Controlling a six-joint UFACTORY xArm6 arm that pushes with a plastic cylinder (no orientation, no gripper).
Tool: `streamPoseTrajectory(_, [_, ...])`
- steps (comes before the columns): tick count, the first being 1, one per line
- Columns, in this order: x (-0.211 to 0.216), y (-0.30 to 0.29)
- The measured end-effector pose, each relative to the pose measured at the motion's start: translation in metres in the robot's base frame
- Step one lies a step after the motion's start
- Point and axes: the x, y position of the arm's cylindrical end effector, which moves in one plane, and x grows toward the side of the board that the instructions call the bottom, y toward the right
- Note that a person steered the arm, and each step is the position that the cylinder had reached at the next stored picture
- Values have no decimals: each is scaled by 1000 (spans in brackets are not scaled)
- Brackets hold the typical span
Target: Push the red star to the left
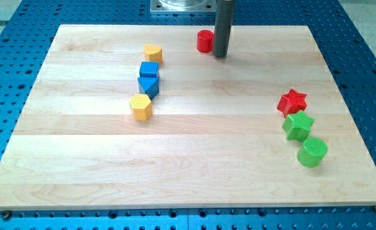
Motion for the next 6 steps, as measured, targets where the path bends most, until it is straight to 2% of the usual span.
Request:
streamPoseTrajectory(1, [8, 17])
streamPoseTrajectory(2, [54, 131])
streamPoseTrajectory(3, [131, 205])
streamPoseTrajectory(4, [169, 174])
streamPoseTrajectory(5, [160, 94])
streamPoseTrajectory(6, [172, 55])
